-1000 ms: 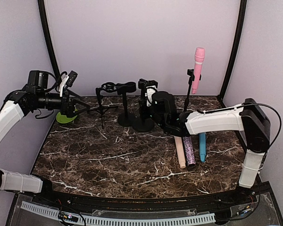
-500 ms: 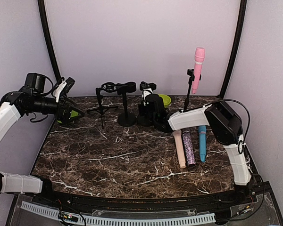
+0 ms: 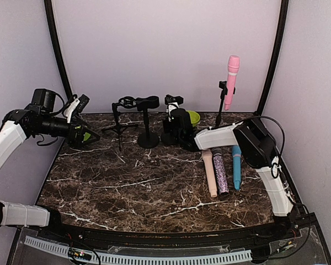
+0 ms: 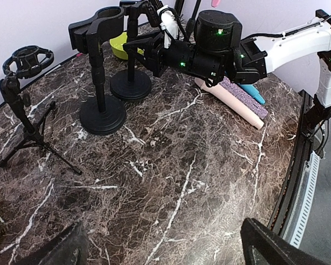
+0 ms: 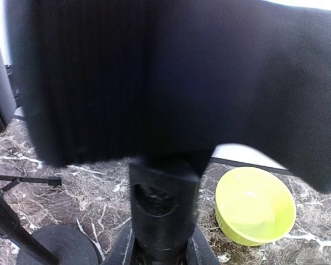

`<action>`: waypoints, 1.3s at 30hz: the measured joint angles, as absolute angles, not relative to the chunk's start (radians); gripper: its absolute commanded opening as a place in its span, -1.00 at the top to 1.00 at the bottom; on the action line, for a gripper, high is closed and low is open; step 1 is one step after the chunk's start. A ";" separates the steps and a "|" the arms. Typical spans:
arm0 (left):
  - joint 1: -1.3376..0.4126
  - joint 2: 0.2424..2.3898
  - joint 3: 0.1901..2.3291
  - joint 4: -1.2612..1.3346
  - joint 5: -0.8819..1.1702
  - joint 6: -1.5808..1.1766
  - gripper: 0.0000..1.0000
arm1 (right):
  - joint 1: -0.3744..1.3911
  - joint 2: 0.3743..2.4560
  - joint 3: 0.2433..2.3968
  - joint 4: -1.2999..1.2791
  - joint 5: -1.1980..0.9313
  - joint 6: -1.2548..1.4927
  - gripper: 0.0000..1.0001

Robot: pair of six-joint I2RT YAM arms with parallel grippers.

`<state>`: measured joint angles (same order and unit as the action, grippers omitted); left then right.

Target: Remove the microphone from the stand

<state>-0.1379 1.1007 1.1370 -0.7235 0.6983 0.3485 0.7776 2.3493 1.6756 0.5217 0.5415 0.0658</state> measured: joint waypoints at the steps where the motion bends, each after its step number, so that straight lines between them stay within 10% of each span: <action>1: -0.138 1.101 1.137 -0.724 0.697 0.346 -0.98 | 0.778 2.353 1.677 0.519 0.542 0.070 0.69; 5: -0.138 1.100 1.138 -0.724 0.689 0.324 -0.98 | 0.778 2.354 1.694 0.494 0.537 0.093 -0.16; 15: -0.137 1.094 1.143 -0.723 0.685 0.289 -0.98 | 0.778 2.230 1.569 0.447 0.524 0.158 -0.76; 39: -0.128 1.086 1.210 -0.735 0.736 0.314 -0.98 | 0.749 1.176 0.940 0.144 0.545 0.257 -0.85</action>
<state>-0.1280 1.0859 1.2102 -0.7349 0.7361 0.3138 0.7494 1.1755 0.9398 0.1440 0.5449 0.2573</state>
